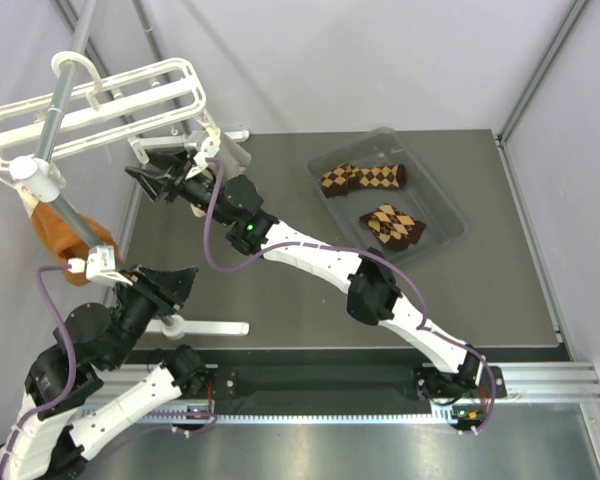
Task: Clip the socks to the hanger
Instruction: Open the clamp at the hanger.
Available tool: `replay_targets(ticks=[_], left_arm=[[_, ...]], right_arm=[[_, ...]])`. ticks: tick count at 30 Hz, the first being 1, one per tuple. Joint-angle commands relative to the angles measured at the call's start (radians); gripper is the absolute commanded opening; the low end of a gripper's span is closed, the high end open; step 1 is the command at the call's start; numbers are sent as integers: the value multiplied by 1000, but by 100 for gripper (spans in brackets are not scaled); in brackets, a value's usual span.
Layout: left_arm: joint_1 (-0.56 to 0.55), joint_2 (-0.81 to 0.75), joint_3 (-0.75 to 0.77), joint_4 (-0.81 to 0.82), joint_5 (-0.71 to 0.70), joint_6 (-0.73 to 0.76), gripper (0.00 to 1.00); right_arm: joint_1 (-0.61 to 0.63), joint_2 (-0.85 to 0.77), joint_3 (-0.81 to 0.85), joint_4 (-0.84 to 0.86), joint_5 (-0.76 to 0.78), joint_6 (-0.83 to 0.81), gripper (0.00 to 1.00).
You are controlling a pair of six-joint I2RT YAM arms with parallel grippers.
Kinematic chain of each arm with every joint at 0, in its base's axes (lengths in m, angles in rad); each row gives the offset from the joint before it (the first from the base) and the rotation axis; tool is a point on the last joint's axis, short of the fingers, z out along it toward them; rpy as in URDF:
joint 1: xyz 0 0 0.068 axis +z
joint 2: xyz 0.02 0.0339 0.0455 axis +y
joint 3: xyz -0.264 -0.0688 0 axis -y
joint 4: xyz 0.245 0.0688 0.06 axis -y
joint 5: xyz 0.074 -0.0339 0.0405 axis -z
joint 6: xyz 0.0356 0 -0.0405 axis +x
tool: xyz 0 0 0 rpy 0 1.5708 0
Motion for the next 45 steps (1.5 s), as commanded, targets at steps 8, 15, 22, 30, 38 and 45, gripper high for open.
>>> replay_targets(ticks=[8, 15, 22, 30, 38, 45], left_arm=[[-3, -7, -29, 22, -6, -13, 48], [-3, -5, -51, -48, -67, -74, 63], [-3, -28, -59, -32, -57, -71, 62], [-3, -7, -52, 60, 48, -13, 58], [-3, 120, -10, 238, 155, 126, 58], [-3, 214, 20, 424, 250, 231, 58]], right_arm=[[18, -84, 24, 23, -14, -23, 48], [19, -104, 2, 19, -25, -17, 49], [21, -119, -5, -6, -11, -20, 28], [21, -207, -92, -90, -35, -33, 0], [-28, -388, -146, -375, -193, -10, 0], [-134, -460, -135, -616, -391, 75, 0]])
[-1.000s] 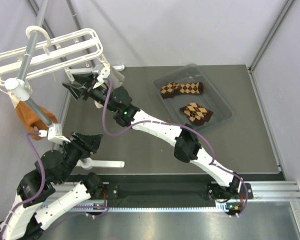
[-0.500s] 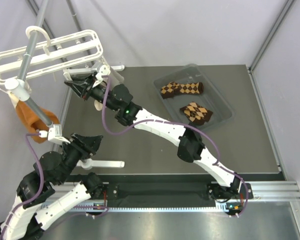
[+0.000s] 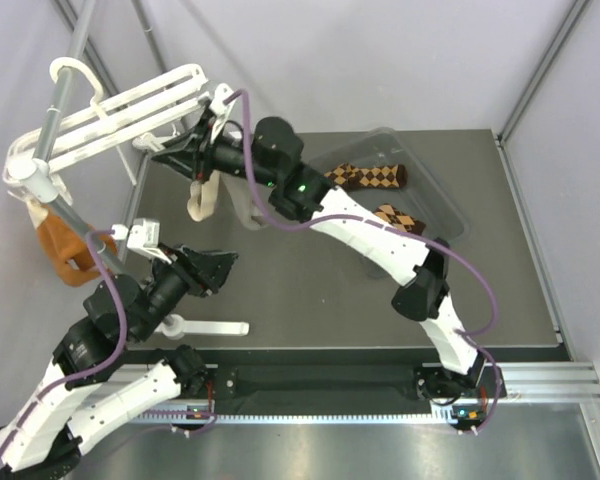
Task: Clip the socks to the hanger
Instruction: Open the clamp at the hanger.
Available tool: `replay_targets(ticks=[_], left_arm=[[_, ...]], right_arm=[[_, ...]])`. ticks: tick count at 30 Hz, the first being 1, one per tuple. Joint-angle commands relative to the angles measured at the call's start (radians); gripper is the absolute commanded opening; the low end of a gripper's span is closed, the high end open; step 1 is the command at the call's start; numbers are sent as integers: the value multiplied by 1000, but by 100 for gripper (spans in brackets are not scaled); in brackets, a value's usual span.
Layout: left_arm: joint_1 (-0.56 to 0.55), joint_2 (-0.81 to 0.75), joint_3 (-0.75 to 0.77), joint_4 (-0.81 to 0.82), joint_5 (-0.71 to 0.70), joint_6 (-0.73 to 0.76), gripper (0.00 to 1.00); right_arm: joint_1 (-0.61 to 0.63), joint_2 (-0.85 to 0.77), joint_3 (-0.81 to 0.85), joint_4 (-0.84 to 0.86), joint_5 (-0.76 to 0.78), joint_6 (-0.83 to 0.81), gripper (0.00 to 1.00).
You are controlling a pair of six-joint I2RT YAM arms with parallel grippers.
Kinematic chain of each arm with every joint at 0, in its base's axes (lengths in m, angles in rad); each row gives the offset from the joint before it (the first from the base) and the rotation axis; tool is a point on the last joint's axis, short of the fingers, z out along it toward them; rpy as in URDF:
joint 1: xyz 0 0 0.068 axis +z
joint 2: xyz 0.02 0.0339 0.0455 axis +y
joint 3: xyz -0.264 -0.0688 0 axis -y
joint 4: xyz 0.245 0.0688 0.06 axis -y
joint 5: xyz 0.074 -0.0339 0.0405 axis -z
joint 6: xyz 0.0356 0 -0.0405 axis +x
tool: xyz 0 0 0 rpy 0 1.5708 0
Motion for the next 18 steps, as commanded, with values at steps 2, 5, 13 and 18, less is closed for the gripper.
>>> replay_targets(ticks=[2, 5, 13, 18], left_arm=[[-3, 95, 66, 204, 83, 103, 58], [-3, 181, 123, 227, 78, 118, 57], [-3, 300, 264, 339, -174, 170, 56], [-3, 341, 325, 402, -428, 153, 54]], right_arm=[[-90, -91, -21, -103, -163, 71, 0], [-116, -96, -34, -107, -246, 104, 0], [-150, -93, -54, -94, -386, 202, 0], [-173, -105, -84, -41, -446, 306, 0]])
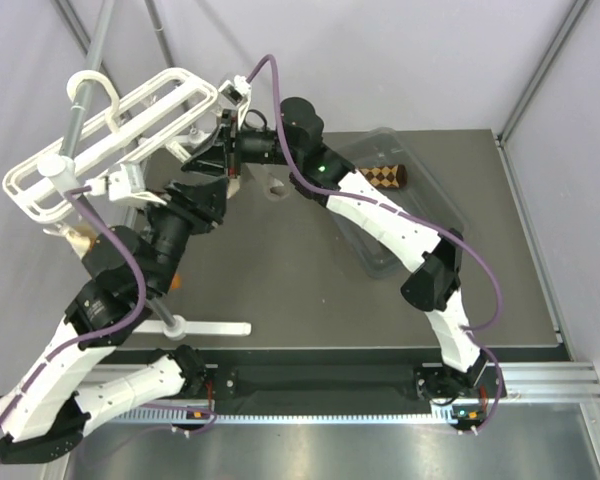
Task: Clip the socks to the hanger
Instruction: Open the clamp at the hanger.
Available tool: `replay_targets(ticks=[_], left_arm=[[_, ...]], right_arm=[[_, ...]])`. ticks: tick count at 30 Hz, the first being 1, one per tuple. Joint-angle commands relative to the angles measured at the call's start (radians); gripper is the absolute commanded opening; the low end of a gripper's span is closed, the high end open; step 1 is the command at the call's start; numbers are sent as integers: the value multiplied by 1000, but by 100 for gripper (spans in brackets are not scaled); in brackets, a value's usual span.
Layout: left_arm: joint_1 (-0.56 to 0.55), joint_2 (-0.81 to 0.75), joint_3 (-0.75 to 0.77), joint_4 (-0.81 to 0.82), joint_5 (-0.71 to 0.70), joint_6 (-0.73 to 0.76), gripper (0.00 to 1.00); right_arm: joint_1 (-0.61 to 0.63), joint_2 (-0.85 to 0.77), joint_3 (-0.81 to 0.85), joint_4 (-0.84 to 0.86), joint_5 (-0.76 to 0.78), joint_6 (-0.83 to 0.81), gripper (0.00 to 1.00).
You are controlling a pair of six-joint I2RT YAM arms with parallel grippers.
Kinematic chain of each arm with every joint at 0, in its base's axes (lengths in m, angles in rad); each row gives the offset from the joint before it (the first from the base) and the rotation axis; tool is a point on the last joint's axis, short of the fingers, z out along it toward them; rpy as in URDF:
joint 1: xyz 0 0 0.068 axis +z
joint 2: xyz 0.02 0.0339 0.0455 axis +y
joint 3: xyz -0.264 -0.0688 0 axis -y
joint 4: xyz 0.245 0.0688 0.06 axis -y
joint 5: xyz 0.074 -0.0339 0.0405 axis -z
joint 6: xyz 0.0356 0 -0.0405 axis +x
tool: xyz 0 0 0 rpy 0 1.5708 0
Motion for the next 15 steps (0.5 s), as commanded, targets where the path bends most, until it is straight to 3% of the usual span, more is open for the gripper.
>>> replay_targets(ticks=[1, 7, 15], left_arm=[[-3, 19, 79, 145, -222, 20, 54], [-3, 96, 168, 140, -405, 55, 51], [-3, 87, 195, 98, -538, -88, 51]], right_arm=[[-31, -62, -11, 35, -85, 95, 0], [-42, -54, -12, 94, -127, 183, 0], [-53, -48, -15, 143, -187, 250, 0]])
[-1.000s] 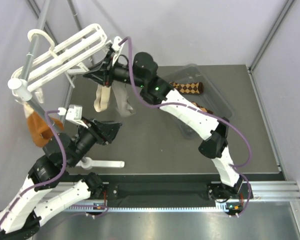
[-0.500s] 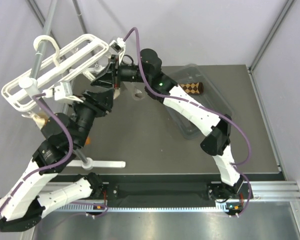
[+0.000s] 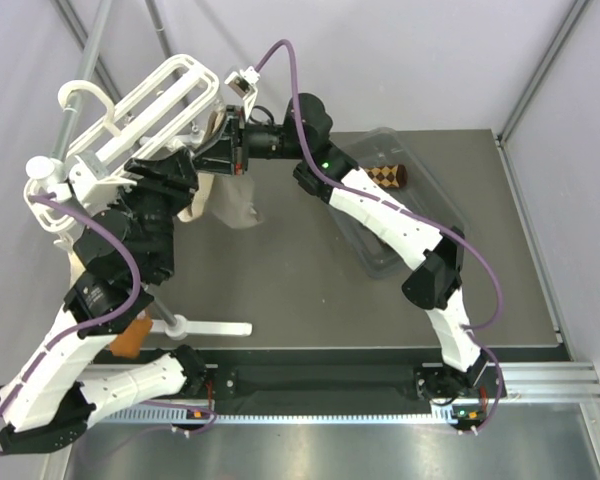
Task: Clip the socks to the hanger
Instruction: Open the clamp at the hanger.
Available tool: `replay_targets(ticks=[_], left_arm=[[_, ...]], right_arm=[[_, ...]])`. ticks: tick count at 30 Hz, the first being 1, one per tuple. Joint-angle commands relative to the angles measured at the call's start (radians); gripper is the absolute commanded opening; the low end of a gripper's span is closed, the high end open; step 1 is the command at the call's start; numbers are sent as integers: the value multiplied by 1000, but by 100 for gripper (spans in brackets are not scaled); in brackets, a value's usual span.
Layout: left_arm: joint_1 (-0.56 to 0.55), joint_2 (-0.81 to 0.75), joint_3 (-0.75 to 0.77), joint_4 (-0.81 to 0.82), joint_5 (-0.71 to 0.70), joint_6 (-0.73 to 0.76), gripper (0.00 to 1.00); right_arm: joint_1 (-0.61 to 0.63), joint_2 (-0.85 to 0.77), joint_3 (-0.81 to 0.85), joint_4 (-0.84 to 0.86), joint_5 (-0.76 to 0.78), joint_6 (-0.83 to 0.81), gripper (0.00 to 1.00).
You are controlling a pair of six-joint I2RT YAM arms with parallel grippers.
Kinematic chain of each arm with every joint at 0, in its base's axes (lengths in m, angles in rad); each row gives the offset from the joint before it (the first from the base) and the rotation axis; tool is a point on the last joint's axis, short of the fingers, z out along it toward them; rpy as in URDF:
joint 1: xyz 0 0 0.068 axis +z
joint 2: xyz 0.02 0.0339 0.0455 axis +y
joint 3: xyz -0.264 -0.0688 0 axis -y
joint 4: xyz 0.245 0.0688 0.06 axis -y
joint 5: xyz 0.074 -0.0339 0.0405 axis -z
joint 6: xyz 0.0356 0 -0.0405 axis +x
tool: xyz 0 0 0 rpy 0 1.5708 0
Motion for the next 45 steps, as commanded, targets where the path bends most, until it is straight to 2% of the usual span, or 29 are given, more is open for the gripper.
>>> replay_targets(ticks=[1, 6, 8, 10, 22, 35, 45], left_arm=[[-2, -16, 41, 17, -97, -96, 52], [-2, -31, 29, 57, -72, -143, 54], [-2, -39, 3, 150, -36, -110, 55], [-2, -33, 7, 174, -12, -99, 56], [-4, -37, 45, 60, -51, -199, 56], [-4, -36, 22, 111, -28, -243, 64], [-2, -1, 21, 146, -1, -248, 57]], right_arm=[[-27, -46, -10, 53, -70, 63, 0], [-27, -57, -24, 87, -105, 95, 0], [-27, -69, -54, 128, -116, 132, 0], [-27, -72, -67, 173, -119, 172, 0], [-48, -39, -61, 392, -170, 417, 0], [-43, -42, -59, 410, -202, 457, 0], [-34, -40, -68, 429, -207, 463, 0]])
